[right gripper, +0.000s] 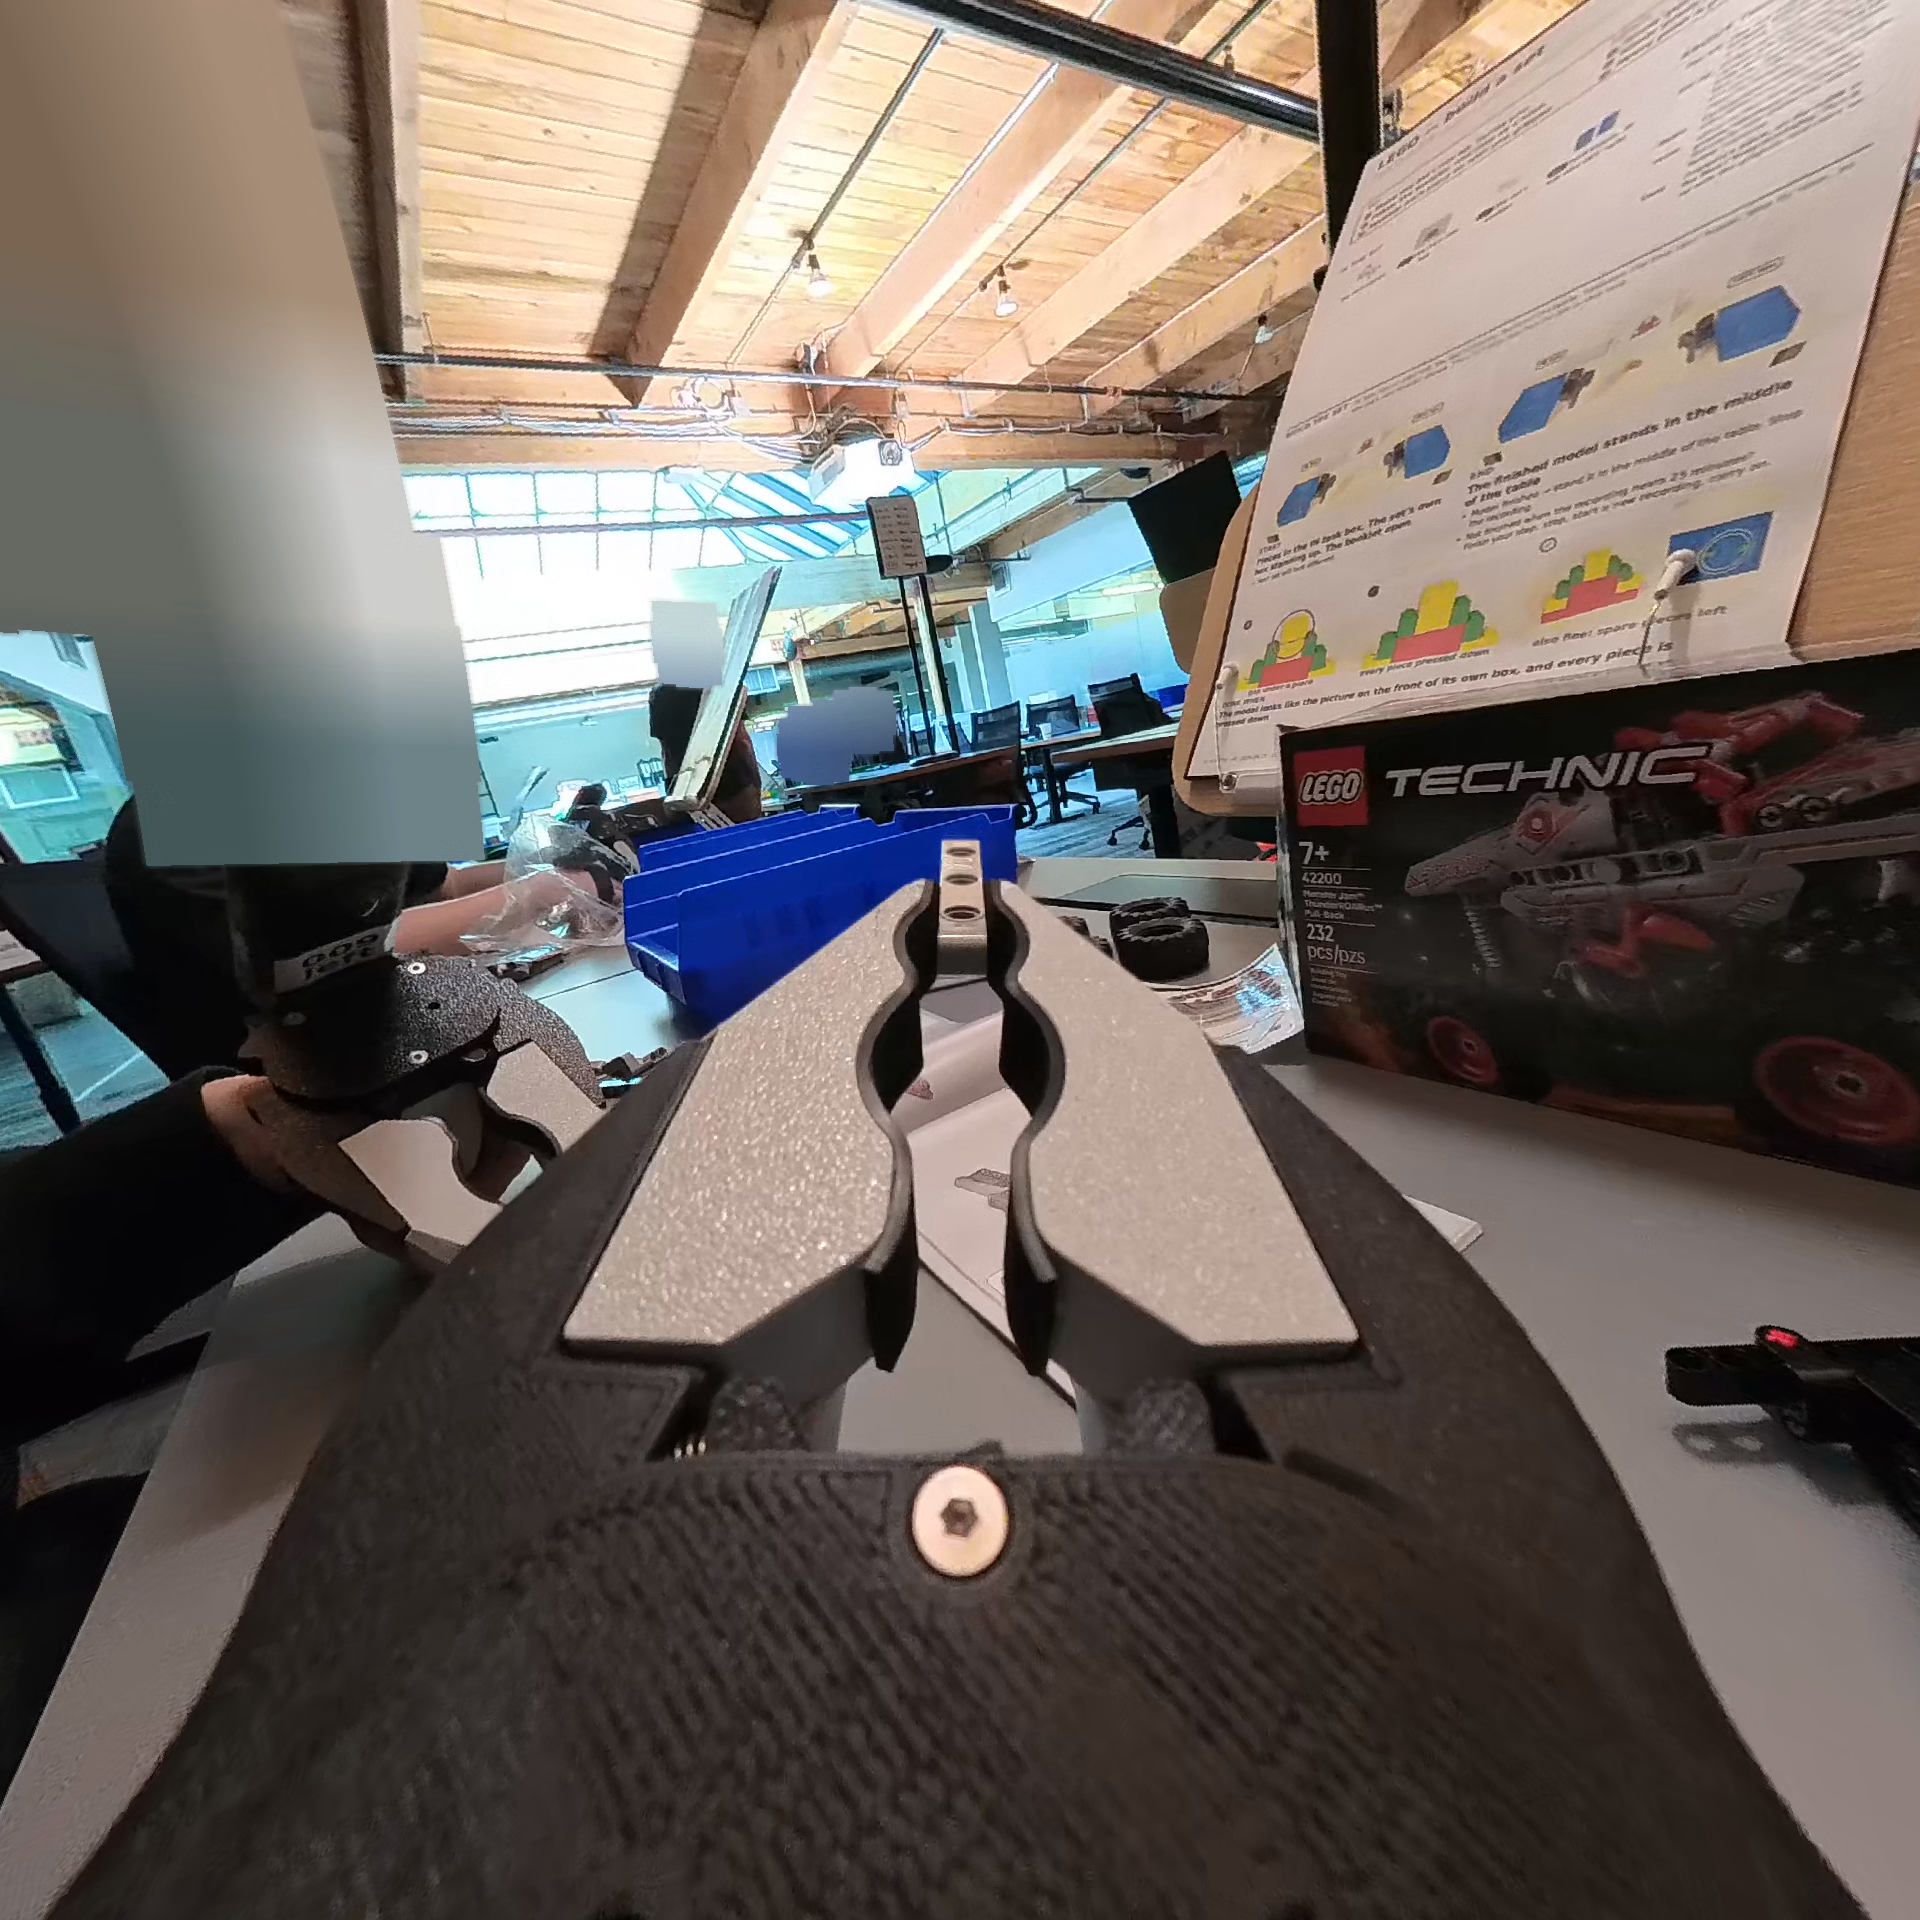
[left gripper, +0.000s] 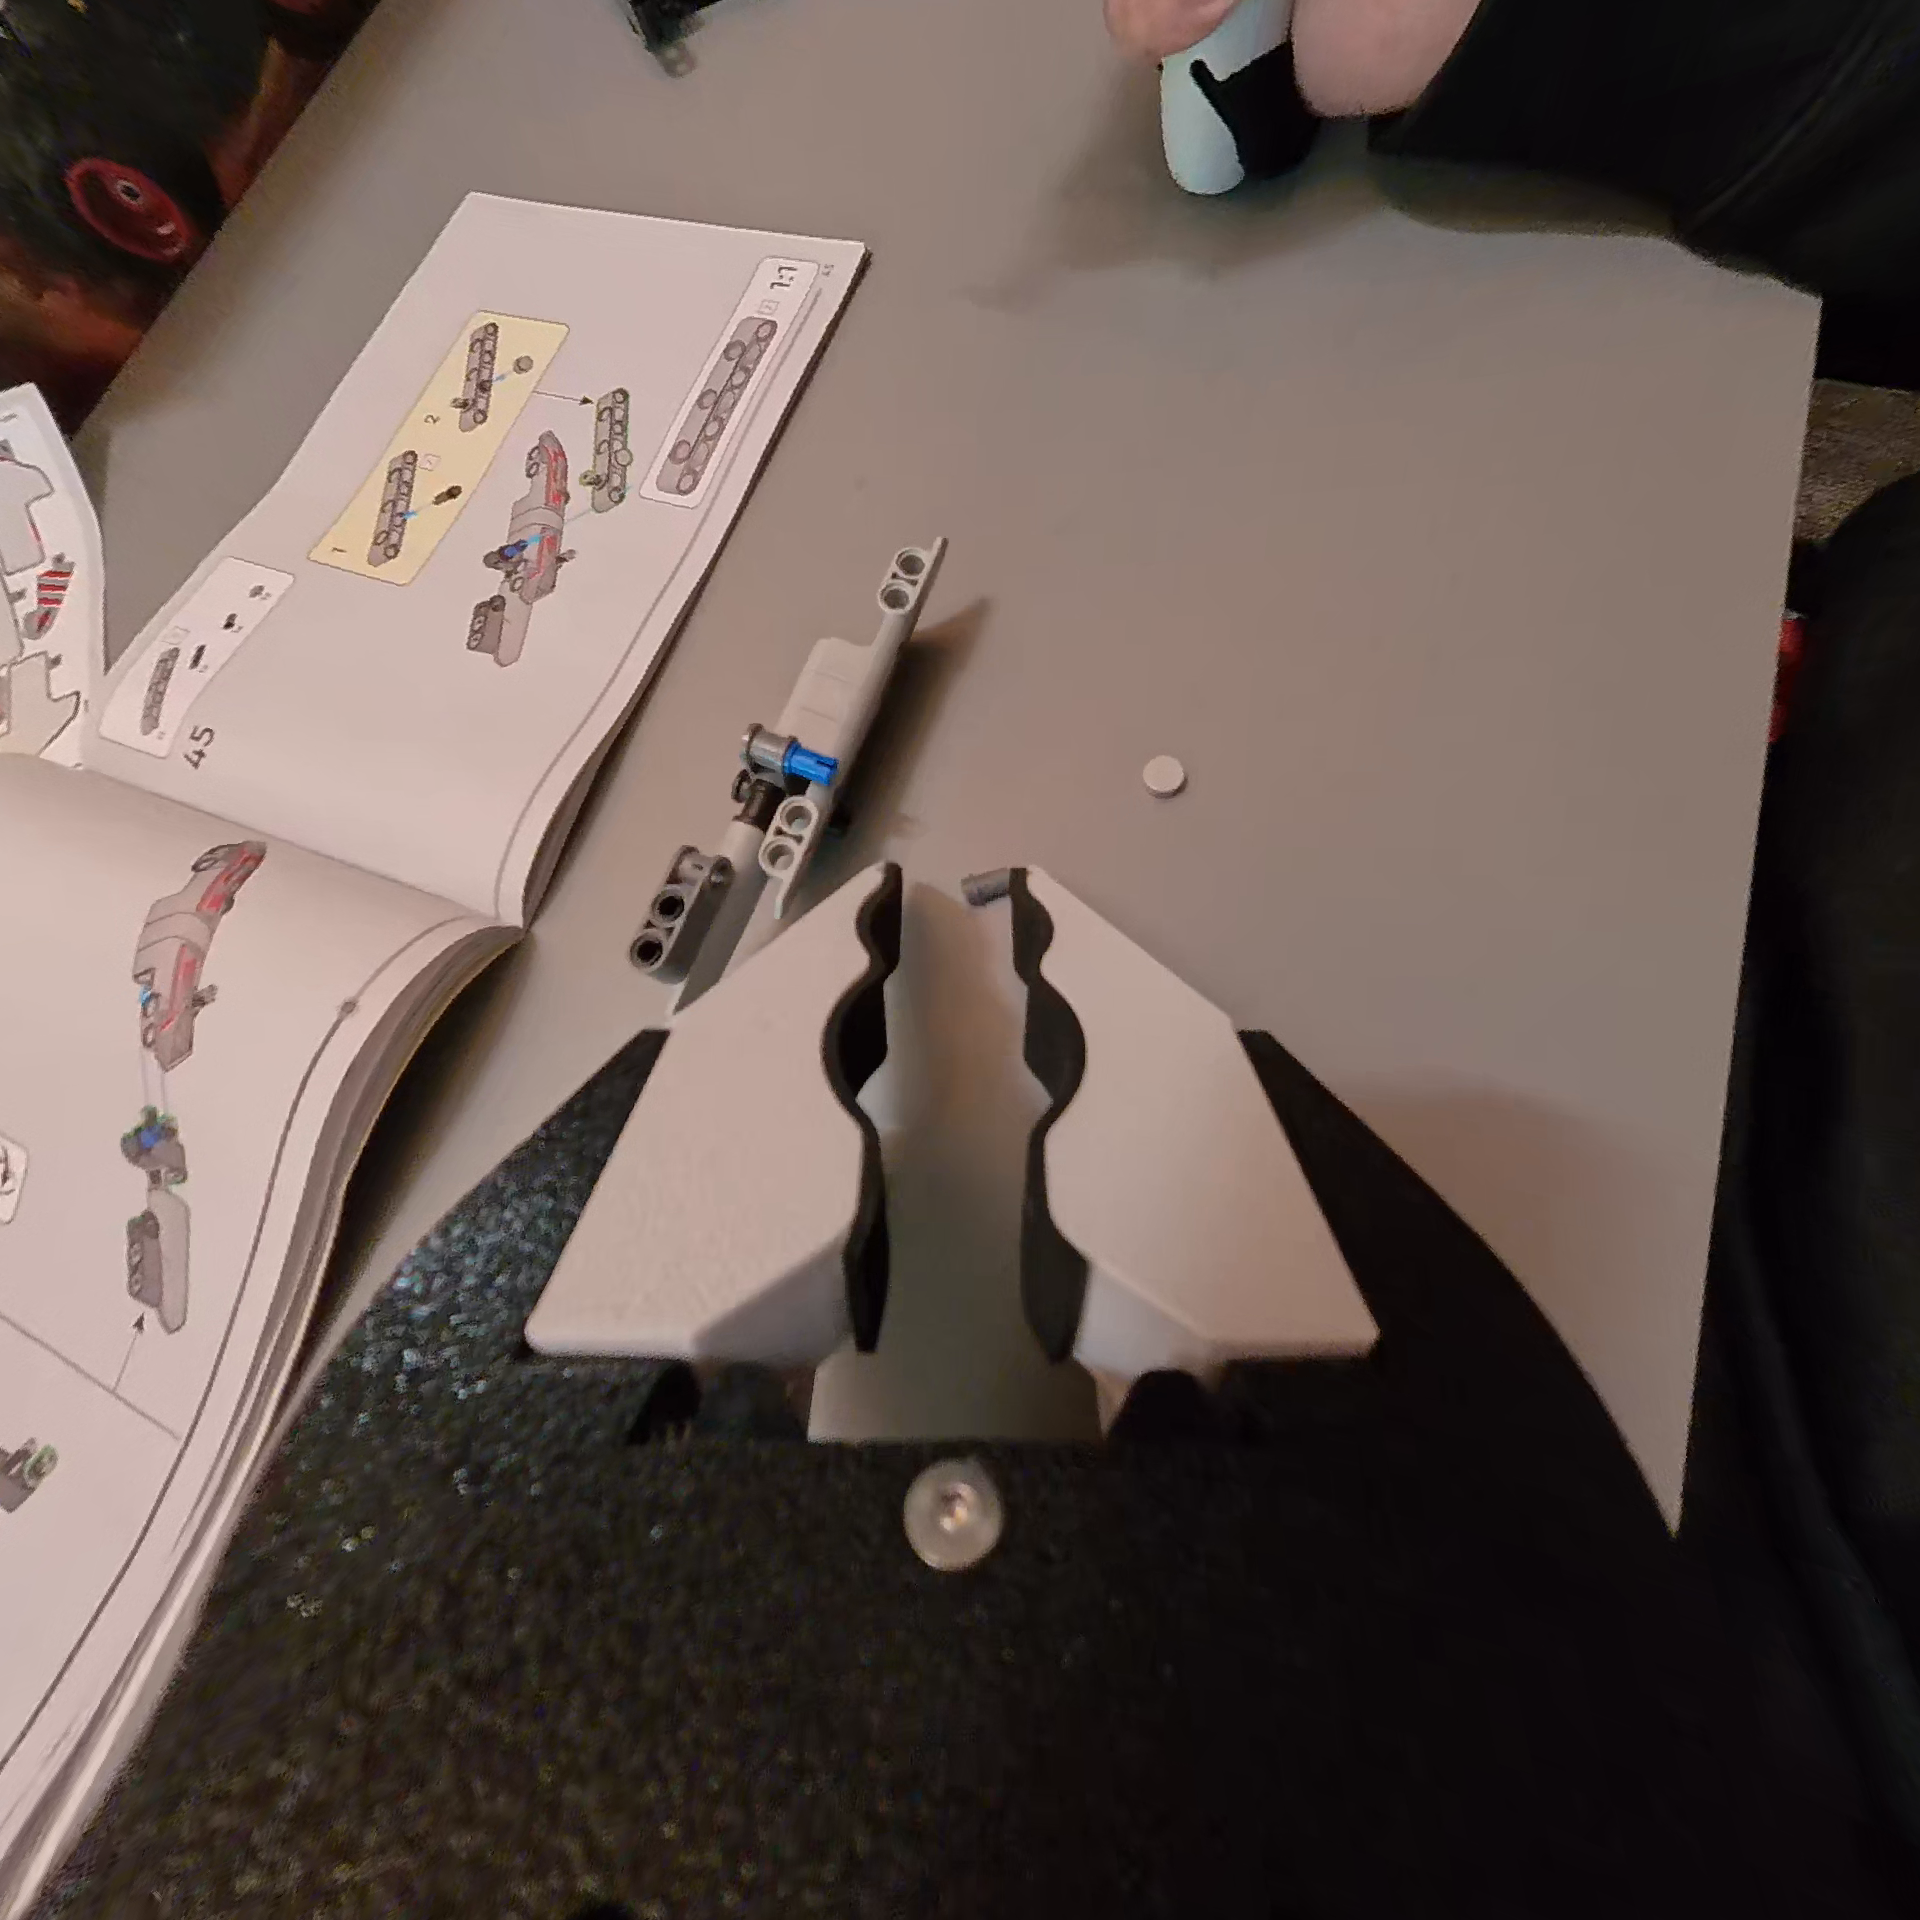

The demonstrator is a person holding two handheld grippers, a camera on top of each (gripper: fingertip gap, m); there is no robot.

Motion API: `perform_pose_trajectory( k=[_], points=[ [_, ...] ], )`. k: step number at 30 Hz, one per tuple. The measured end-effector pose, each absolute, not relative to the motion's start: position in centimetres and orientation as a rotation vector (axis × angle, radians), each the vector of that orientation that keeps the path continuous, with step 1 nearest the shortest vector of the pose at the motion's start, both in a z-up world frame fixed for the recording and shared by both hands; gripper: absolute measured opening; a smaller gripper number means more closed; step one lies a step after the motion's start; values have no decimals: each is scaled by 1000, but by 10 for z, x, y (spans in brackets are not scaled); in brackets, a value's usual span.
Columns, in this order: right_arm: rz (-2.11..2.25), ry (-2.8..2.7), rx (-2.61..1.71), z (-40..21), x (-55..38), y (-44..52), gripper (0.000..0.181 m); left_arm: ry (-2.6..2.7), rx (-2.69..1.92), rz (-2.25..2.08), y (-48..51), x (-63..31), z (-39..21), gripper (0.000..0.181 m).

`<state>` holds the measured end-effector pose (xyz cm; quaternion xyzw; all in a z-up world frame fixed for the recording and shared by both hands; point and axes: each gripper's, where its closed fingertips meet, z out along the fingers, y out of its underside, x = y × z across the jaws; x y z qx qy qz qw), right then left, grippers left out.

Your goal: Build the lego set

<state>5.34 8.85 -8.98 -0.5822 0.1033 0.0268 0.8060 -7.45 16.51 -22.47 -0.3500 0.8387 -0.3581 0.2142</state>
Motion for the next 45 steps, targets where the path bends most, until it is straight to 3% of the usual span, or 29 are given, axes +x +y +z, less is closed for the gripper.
perform_pose_trajectory(
  k=[21,31,45],
  points=[
    [57,214,-1247,-90,53,88,6,2267,-949,-998,176,-74,-220,16],
    [57,217,-1256,-90,53,89,6,2019,-987,-1430,188,-76,-172,6],
    [50,226,-1261,-91,54,89,6,1938,-988,-1516,193,-78,-160,0]
  ],
)
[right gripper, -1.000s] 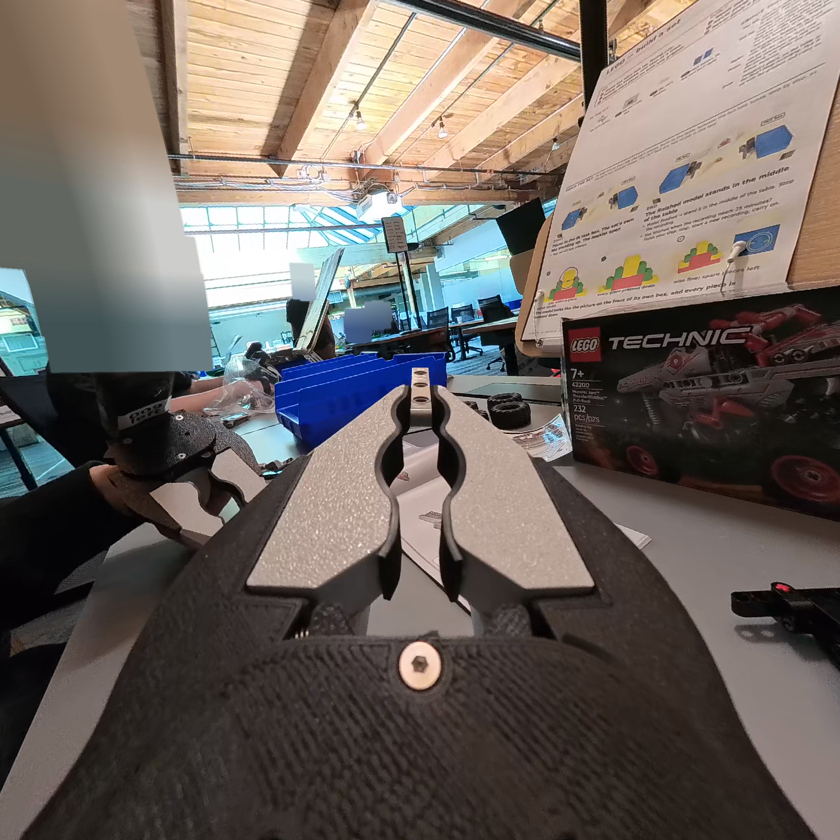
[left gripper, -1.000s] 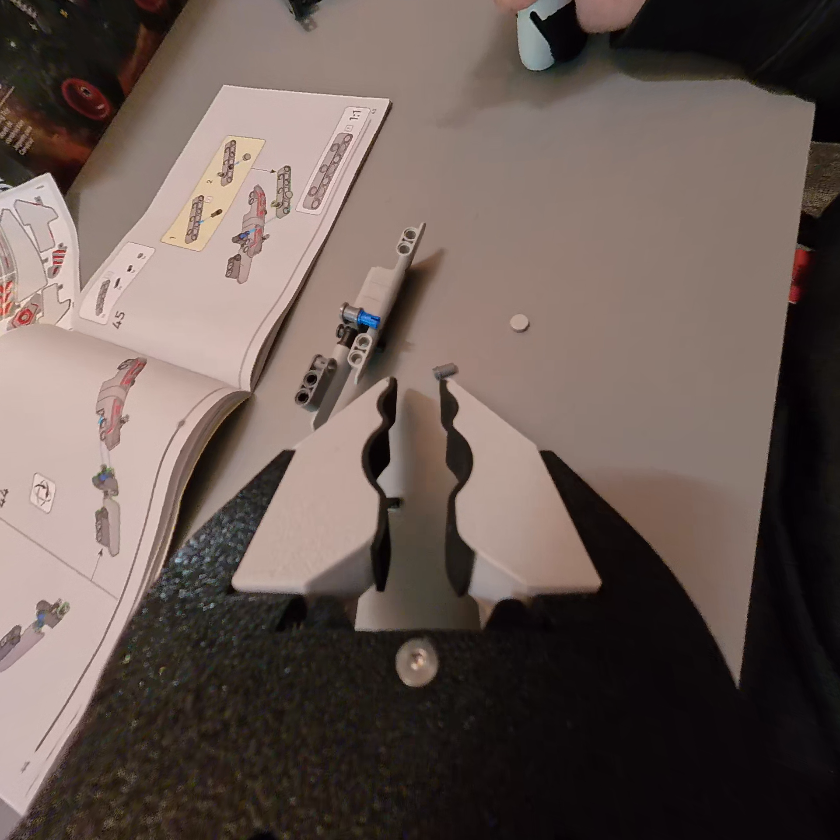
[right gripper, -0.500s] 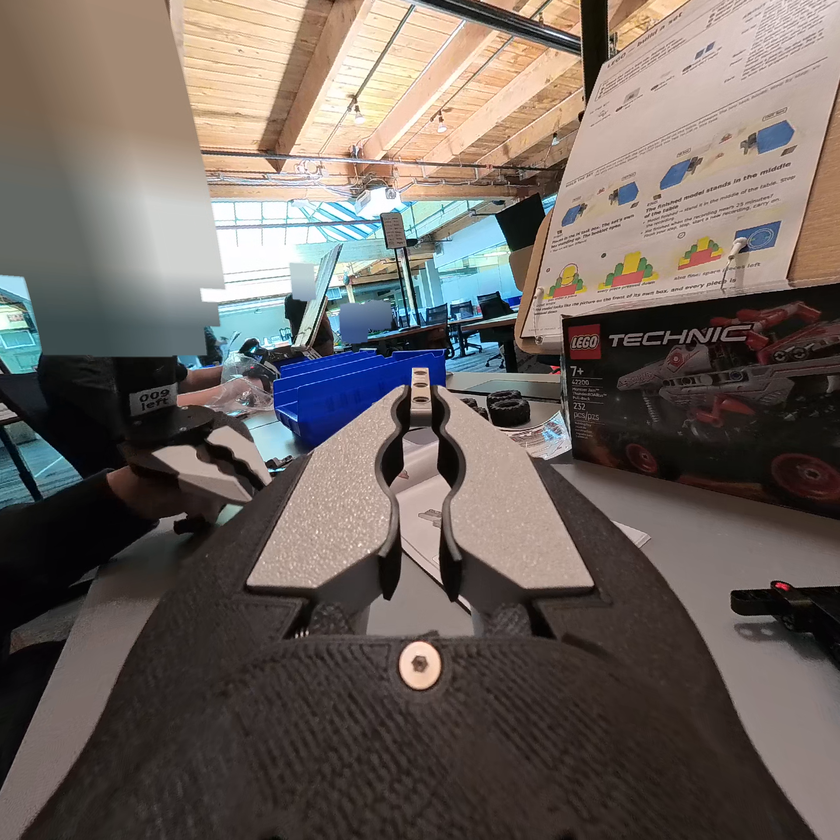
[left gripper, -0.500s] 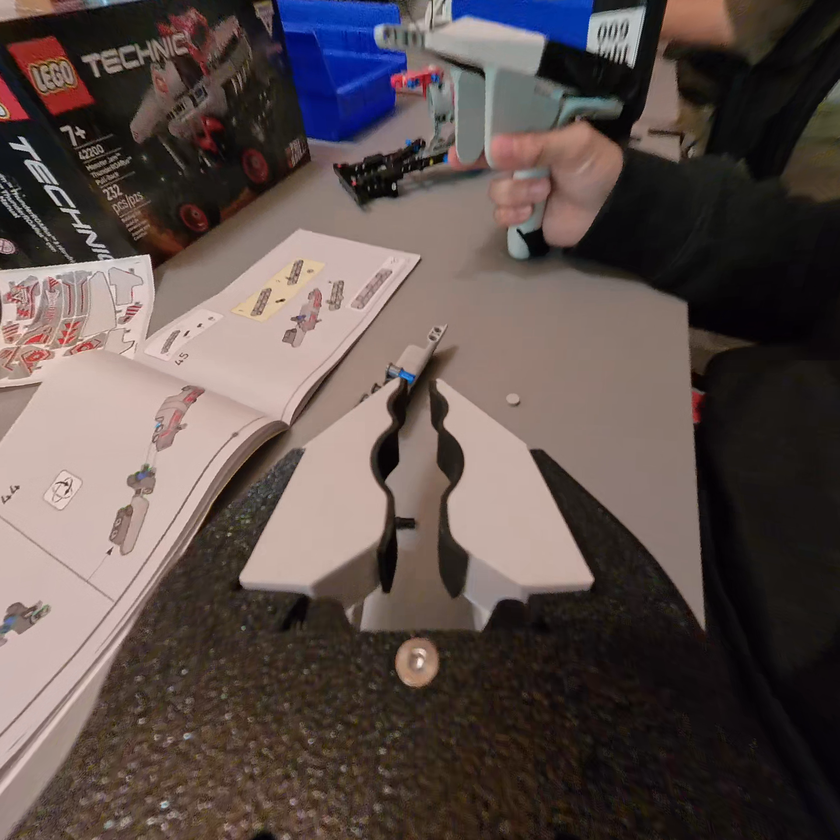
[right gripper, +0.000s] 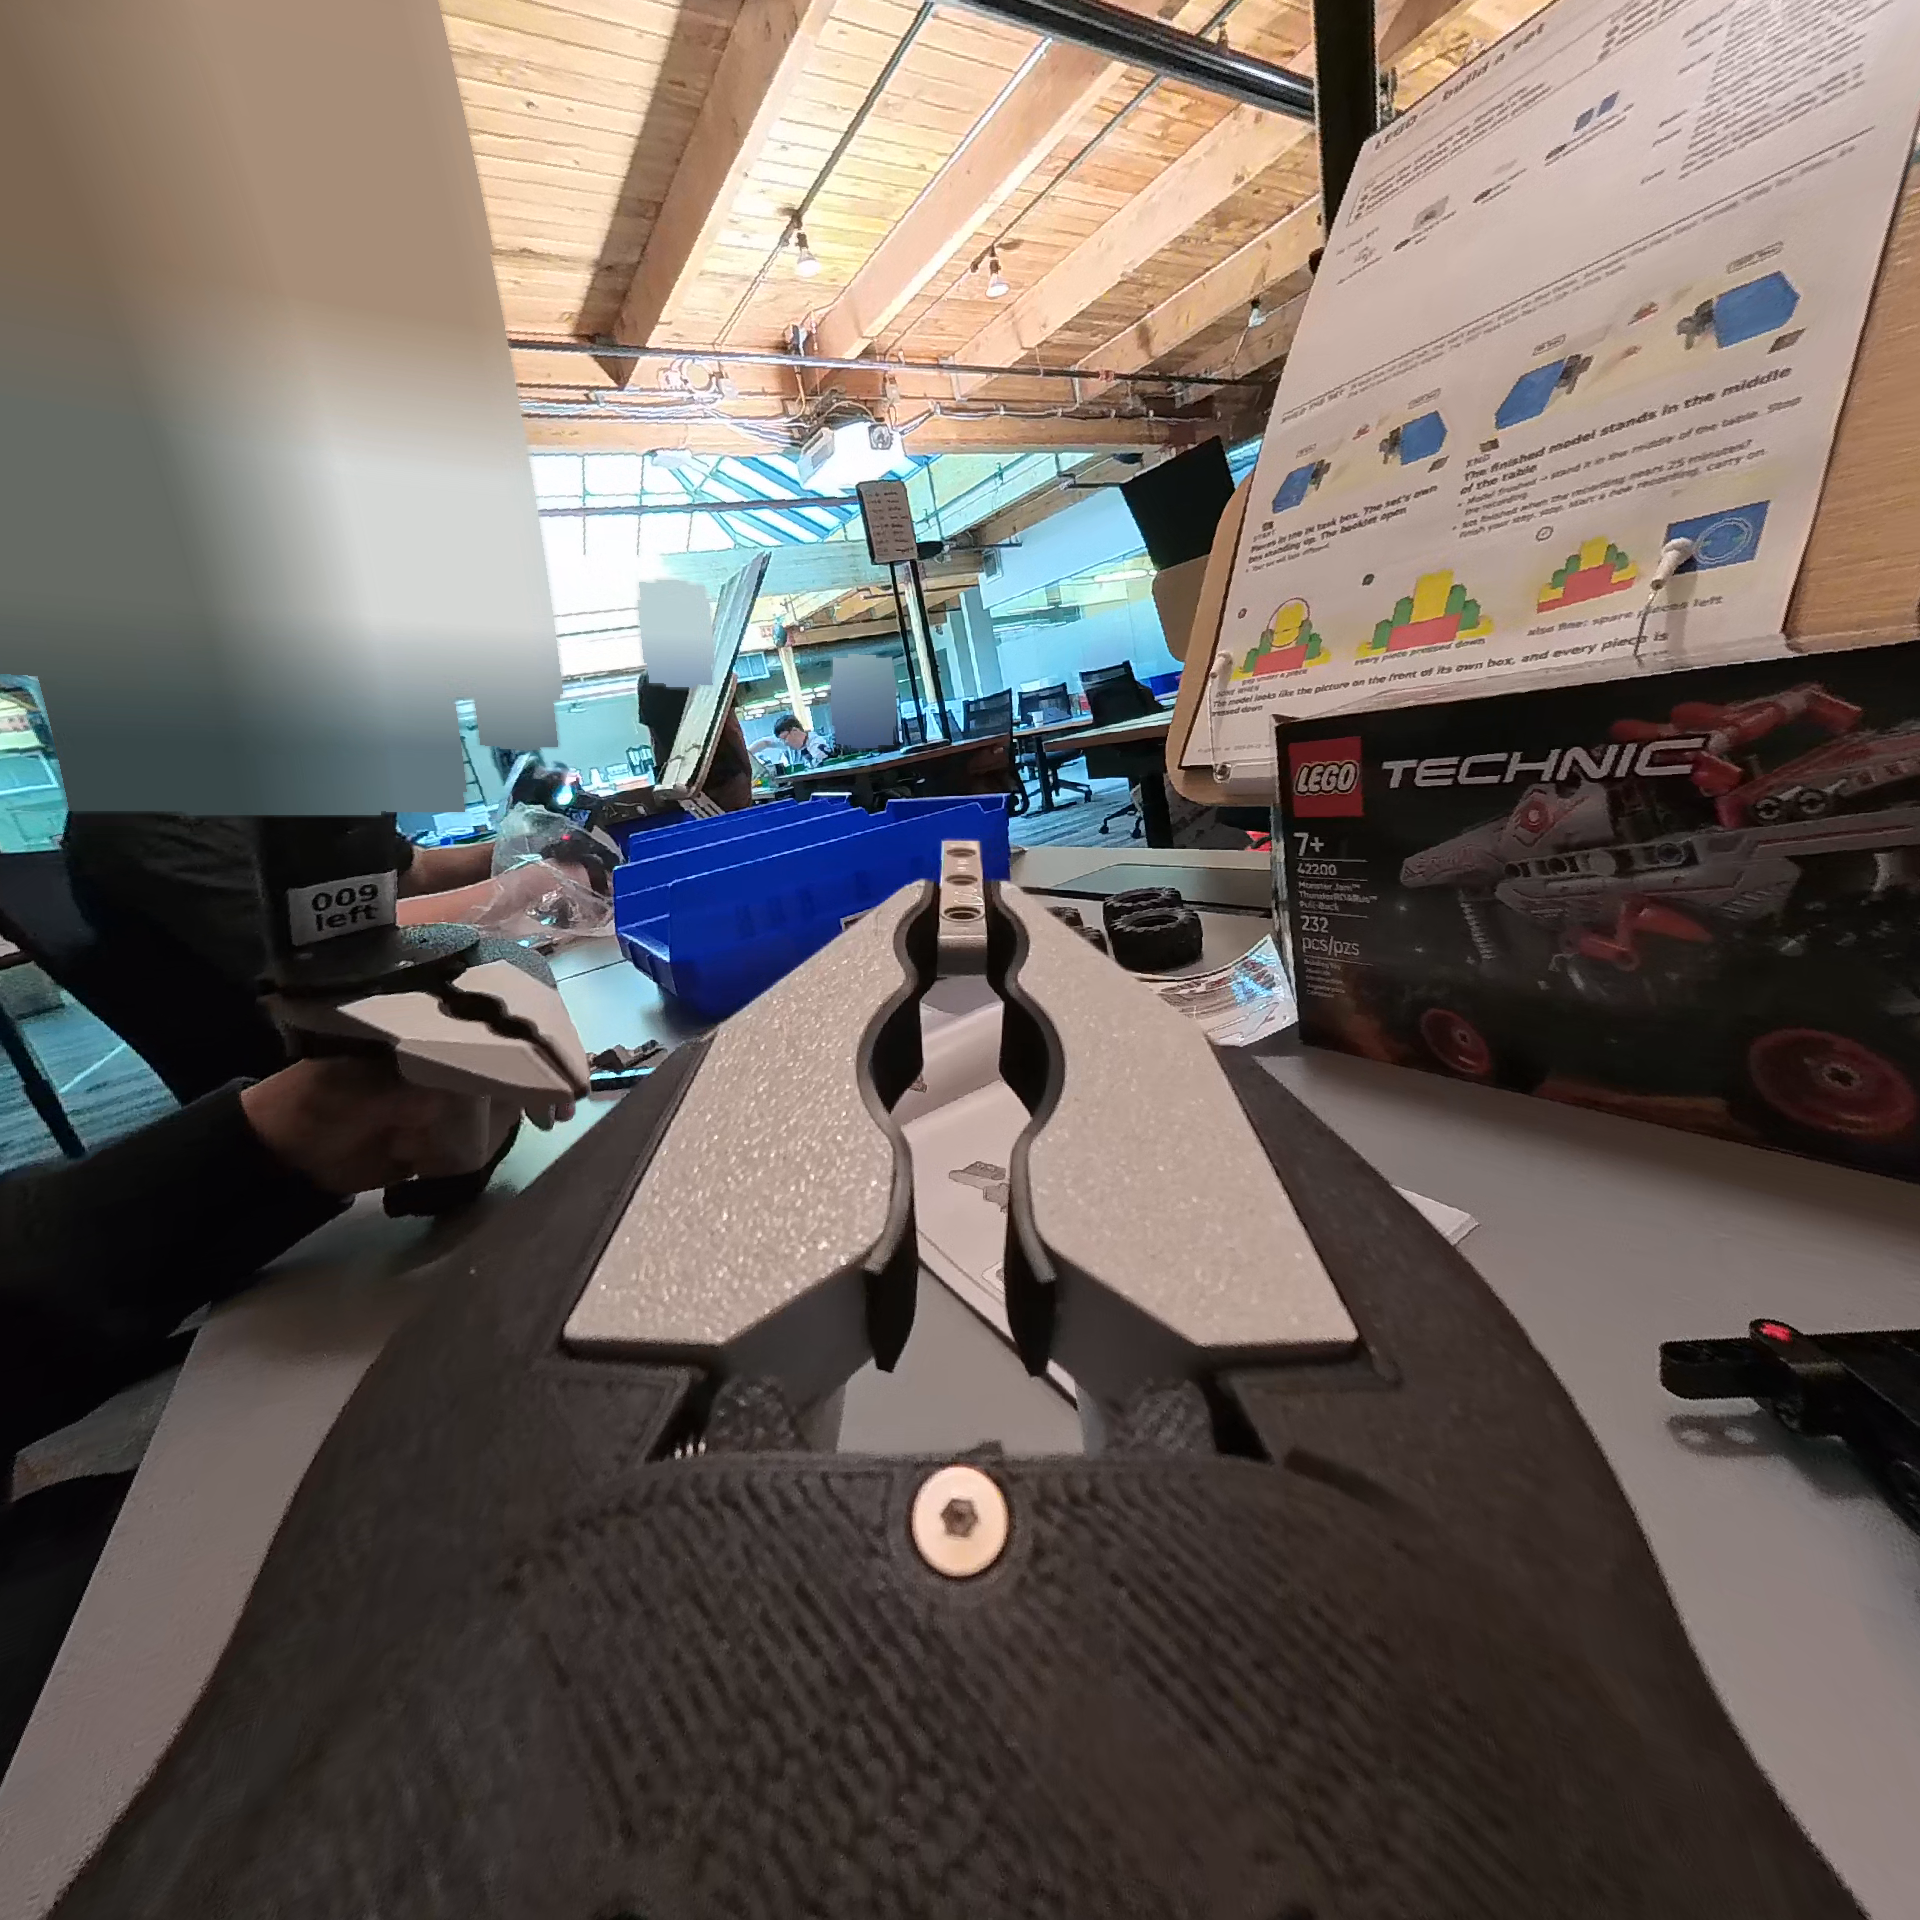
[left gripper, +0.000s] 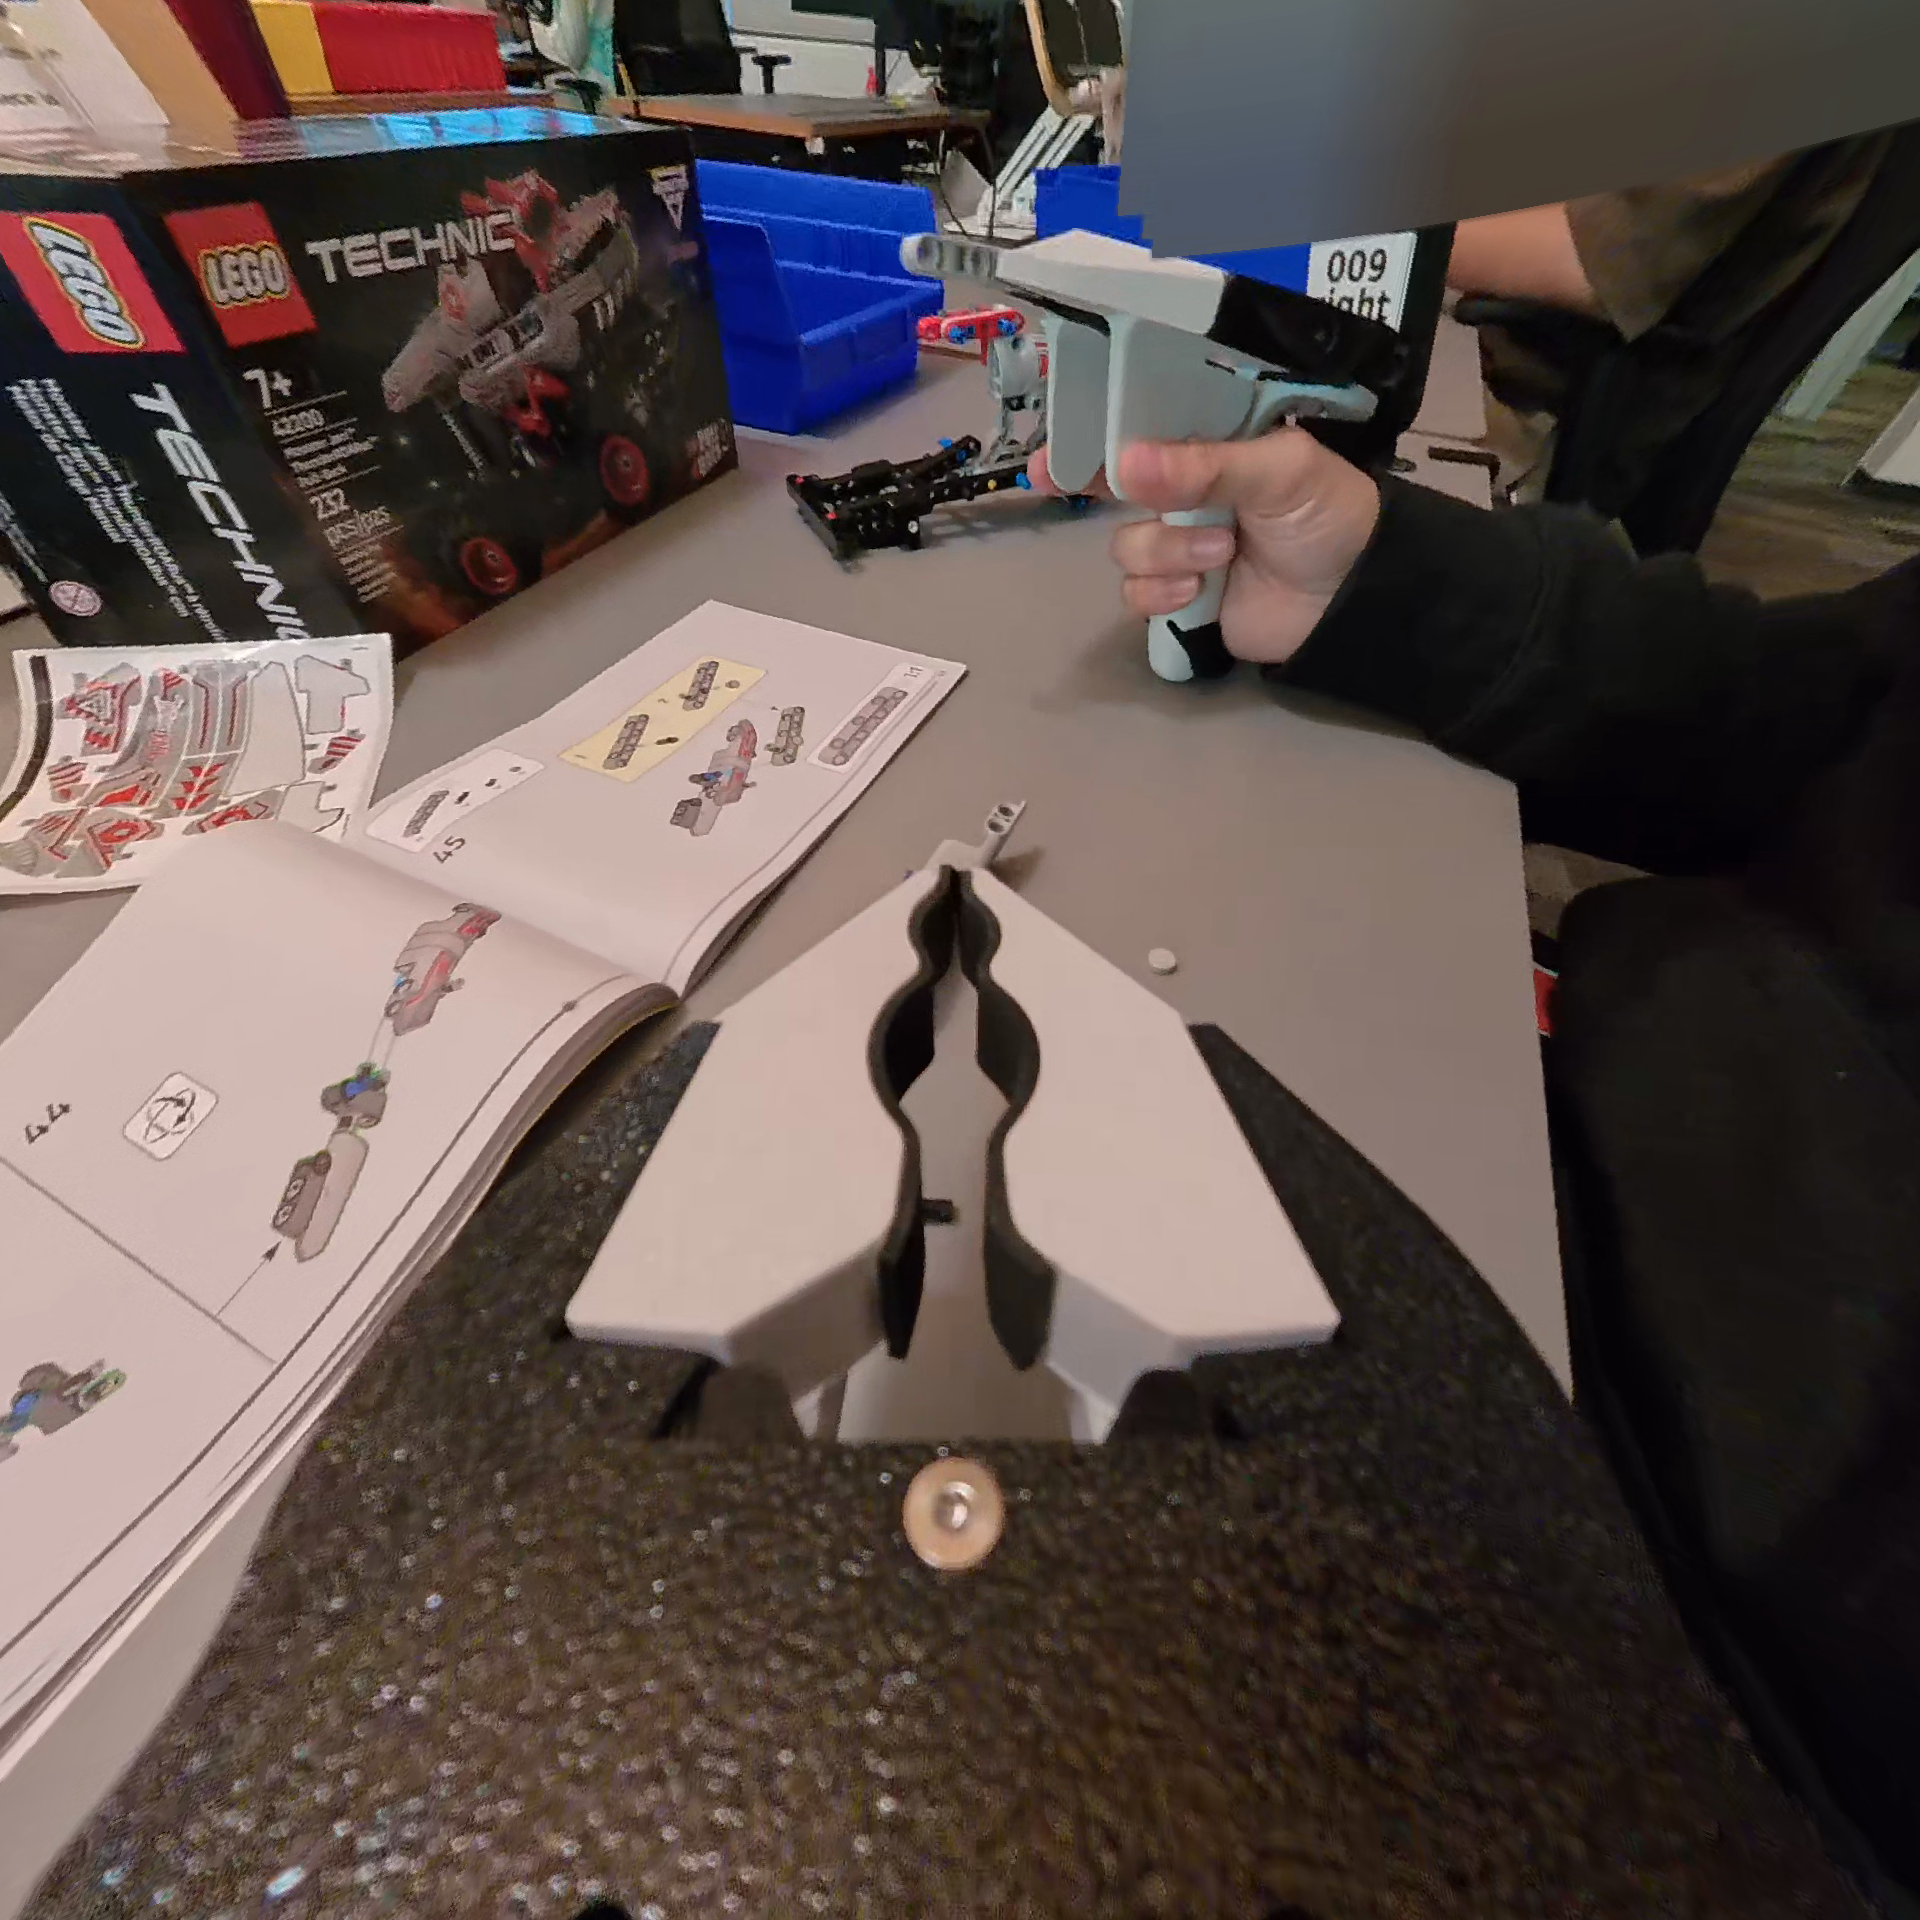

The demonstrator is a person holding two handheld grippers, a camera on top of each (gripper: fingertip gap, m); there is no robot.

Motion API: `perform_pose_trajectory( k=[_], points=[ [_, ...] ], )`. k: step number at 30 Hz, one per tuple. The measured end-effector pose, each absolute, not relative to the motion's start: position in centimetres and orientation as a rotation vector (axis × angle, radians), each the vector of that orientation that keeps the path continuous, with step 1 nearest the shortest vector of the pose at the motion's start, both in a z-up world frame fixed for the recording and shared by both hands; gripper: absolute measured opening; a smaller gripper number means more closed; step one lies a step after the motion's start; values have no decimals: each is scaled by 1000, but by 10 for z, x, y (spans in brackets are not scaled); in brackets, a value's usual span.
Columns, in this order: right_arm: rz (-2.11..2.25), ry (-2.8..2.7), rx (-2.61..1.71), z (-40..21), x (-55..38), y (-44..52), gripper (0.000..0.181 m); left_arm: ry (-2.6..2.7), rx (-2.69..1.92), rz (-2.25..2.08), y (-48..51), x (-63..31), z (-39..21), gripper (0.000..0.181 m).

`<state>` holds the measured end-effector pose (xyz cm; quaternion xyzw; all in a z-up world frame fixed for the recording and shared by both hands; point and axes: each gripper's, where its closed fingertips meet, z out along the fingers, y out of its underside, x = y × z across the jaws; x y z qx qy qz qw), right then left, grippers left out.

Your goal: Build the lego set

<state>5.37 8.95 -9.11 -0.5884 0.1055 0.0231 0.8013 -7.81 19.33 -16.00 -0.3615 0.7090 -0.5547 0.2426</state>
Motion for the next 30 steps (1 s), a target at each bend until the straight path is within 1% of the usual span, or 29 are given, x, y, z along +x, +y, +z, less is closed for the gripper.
perform_pose_trajectory(
  k=[10,16,21,24,25,30],
  points=[
    [67,206,-1280,-93,51,92,6,2010,-985,-1451,187,-77,-170,0],
    [94,167,-1299,-94,44,97,6,1957,-957,-1484,189,-80,-162,0],
    [296,-18,-1255,-86,4,101,6,1850,-885,-1354,161,-64,-120,15],
    [405,-198,-1232,-80,-31,100,6,1873,-780,-1368,123,-56,-96,35],
    [401,-259,-1218,-78,-41,98,6,1889,-741,-1377,113,-56,-91,36],
    [422,-392,-1148,-71,-62,87,7,1941,-653,-1430,90,-61,-89,24]
  ],
)
